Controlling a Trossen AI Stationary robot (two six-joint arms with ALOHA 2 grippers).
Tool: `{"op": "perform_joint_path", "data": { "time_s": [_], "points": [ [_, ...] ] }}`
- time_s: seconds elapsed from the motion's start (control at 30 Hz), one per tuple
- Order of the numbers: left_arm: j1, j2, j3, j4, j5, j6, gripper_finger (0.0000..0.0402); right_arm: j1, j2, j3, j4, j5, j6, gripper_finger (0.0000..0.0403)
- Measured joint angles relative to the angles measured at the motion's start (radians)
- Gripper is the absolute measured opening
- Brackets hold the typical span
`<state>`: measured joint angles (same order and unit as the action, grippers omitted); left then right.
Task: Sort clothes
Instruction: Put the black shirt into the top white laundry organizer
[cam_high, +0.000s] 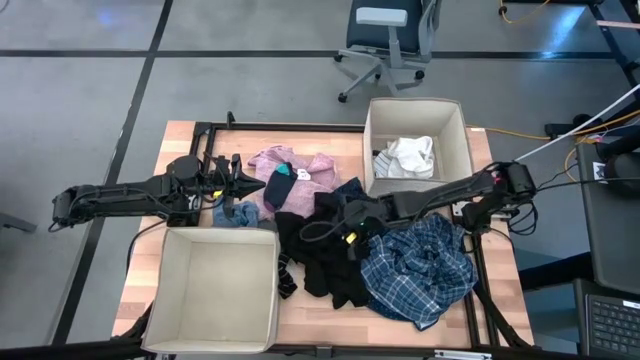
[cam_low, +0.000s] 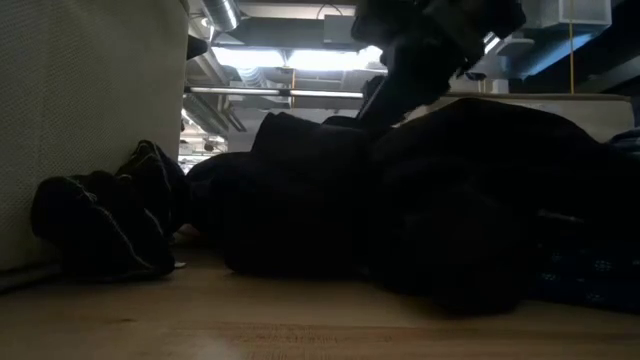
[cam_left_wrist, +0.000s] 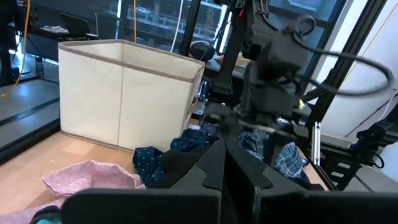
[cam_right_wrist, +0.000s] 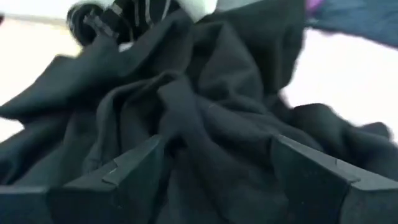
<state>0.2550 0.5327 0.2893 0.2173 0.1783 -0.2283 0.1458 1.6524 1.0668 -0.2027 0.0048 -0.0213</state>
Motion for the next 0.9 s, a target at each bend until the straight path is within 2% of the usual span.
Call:
{"op": "perform_joint_path", "data": {
  "time_s": [0.13,0.23,0.33,0.53,0.6,0.73,0.9],
  "points": [
    [0.0,0.0,0.0,0.0,0.0,0.0,0.0001,-0.002,0.042,0.0,0.019,0.005,-0.01,0.0281],
    [0.0,0.0,0.0,-0.002,0.0,0.0,0.0001,-0.002,0.066,0.0,0.032,0.01,-0.01,0.0245],
    [0.0,0.0,0.0,-0.008,0.0,0.0,0.0001,-0.002,0.078,0.0,0.043,0.013,-0.014,0.0183],
    [0.0,0.0,0.0,-0.008,0.0,0.0,0.0001,-0.001,0.065,0.0,0.029,0.107,-0.059,0.0026],
    [0.0,0.0,0.0,-0.009,0.0,0.0,0.0001,0.0,0.039,0.0,0.025,0.143,-0.067,0.0018],
    [0.0,0.0,0.0,-0.031,0.0,0.0,0.0001,-0.001,-0.034,-0.001,0.016,0.187,-0.066,0.0034],
    [0.0,0.0,0.0,-0.028,0.0,0.003,0.0001,-0.002,-0.14,-0.001,0.01,0.249,-0.095,0.0014]
  ]
}}
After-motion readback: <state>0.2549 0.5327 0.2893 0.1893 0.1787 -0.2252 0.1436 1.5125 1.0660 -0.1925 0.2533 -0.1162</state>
